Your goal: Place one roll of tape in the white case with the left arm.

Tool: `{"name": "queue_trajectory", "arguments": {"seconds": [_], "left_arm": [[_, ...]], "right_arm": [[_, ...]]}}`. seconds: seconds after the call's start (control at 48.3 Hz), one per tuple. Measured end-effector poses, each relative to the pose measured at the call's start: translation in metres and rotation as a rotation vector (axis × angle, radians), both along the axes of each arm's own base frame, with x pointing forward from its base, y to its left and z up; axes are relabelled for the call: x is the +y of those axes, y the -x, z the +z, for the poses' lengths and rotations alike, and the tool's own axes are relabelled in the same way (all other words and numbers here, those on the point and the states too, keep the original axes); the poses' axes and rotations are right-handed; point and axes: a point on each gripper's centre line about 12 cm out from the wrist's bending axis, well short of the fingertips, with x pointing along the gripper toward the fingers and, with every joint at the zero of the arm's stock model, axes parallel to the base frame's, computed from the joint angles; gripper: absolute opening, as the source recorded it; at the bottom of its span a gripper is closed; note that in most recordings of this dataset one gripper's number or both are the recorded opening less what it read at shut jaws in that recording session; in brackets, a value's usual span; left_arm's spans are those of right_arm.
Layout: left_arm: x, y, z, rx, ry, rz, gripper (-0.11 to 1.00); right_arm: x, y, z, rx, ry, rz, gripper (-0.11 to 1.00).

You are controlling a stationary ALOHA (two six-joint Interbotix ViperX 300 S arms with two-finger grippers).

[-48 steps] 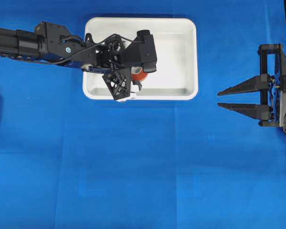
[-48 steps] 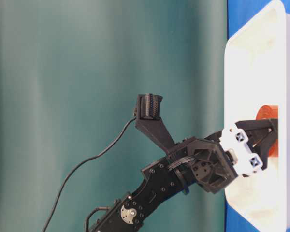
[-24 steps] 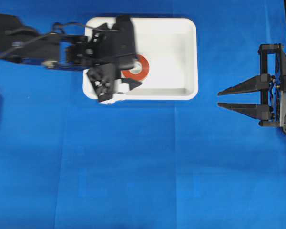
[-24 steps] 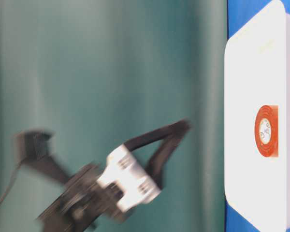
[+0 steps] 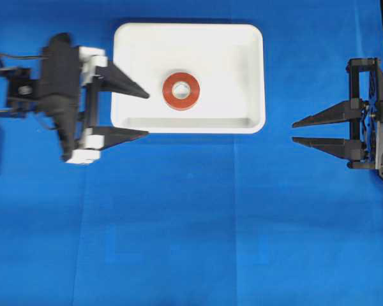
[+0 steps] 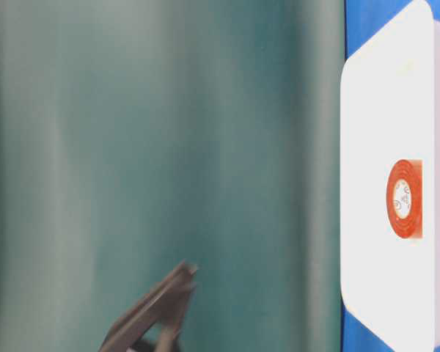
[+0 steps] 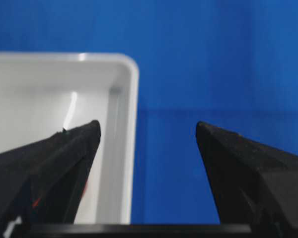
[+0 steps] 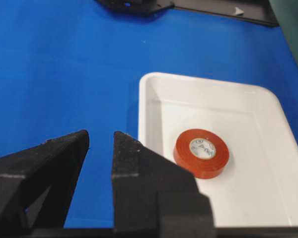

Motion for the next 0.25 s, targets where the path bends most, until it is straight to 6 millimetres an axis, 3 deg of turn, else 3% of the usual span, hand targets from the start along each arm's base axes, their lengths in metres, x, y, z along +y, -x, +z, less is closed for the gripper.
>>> {"name": "queue_trajectory", "arguments": {"seconds": [0.248], "left_arm": [[-0.005,0.044,0.004,-0.121,0.0,-0.016,0.73]], "right_arm": [[0.0,0.0,0.0,0.0,0.0,0.0,-0.11]]}}
